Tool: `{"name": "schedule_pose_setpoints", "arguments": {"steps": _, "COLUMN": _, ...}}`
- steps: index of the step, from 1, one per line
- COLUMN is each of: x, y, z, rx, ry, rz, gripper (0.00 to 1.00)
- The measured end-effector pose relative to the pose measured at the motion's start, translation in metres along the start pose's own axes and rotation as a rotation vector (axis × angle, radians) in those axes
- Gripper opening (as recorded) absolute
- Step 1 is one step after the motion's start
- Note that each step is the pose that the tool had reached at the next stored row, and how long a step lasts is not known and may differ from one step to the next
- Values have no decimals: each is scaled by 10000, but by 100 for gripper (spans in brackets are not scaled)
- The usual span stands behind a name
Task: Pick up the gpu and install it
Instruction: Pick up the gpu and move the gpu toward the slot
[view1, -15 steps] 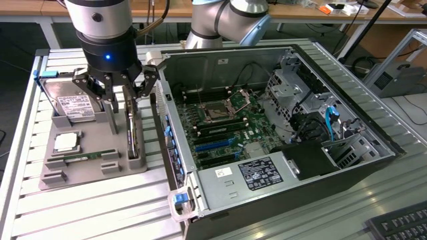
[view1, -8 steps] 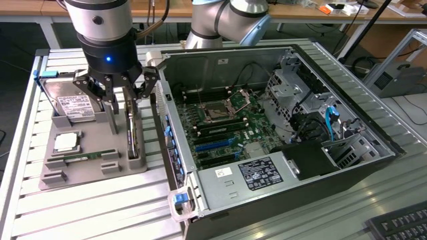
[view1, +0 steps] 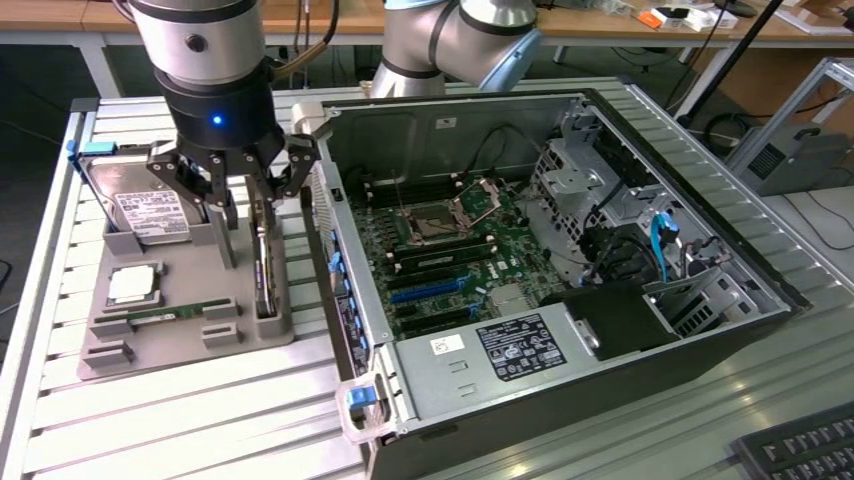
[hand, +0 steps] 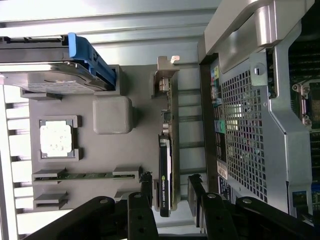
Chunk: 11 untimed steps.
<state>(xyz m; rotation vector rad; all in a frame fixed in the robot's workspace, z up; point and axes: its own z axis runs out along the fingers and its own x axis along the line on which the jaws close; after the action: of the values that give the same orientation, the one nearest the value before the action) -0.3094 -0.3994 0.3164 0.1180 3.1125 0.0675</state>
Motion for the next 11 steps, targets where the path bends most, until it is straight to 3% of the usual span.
{"name": "schedule_pose_setpoints", "arguments": {"steps": 11, "x": -9, "y": 0, "z": 37, "rx": 2, "ry": 1, "rz": 0, "gripper": 42}}
